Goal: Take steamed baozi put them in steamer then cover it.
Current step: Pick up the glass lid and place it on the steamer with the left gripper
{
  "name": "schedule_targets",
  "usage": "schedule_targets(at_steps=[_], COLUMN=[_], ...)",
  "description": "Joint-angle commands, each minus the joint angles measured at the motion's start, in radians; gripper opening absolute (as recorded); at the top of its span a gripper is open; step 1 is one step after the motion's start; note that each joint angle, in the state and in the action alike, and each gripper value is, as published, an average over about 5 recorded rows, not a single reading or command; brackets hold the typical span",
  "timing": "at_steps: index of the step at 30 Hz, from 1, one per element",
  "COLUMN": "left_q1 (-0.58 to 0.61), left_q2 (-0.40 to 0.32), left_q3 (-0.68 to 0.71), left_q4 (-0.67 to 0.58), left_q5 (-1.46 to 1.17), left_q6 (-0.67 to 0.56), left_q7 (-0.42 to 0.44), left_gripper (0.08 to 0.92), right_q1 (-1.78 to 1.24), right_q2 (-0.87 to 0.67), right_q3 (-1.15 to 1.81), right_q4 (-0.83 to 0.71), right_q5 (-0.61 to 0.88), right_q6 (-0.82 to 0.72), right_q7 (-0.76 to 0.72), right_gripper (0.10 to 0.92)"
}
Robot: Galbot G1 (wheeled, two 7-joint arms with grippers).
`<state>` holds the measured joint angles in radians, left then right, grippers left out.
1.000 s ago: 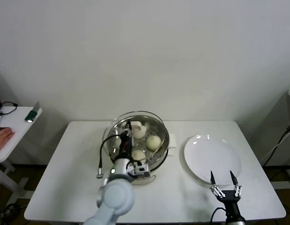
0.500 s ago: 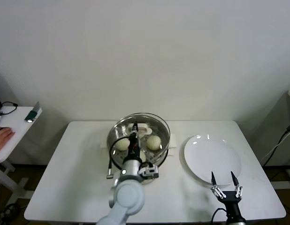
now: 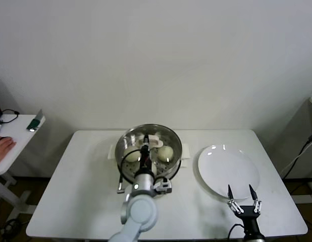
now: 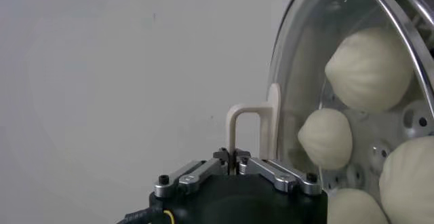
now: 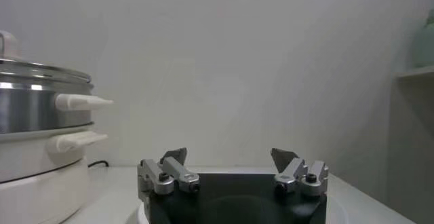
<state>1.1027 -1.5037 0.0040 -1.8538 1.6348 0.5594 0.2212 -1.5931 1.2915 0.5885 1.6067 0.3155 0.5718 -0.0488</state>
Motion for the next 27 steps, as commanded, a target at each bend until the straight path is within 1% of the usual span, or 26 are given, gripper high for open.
schedule_targets(at_steps=[1, 27], left_q1=[-0.001, -0.001], left_q2=[-0.014, -0.012], left_q3=[0.002, -0.003], left_q4=[0.035, 0.057], left_q5=[0.017, 0.0], left_q6=[-0.002, 0.005], left_q7=[-0.017, -0.03], left_gripper=[0.134, 0.134], right_q1=[-0.001, -0.002], right_q2=[0.0, 0.006], right_q3=[0.002, 0.005], right_q4=[-0.001, 0.001], right_q5=[0.001, -0.003], right_q6=[0.002, 0.003], right_q7=[0.0, 0.0], right_gripper=[0.823, 0.823])
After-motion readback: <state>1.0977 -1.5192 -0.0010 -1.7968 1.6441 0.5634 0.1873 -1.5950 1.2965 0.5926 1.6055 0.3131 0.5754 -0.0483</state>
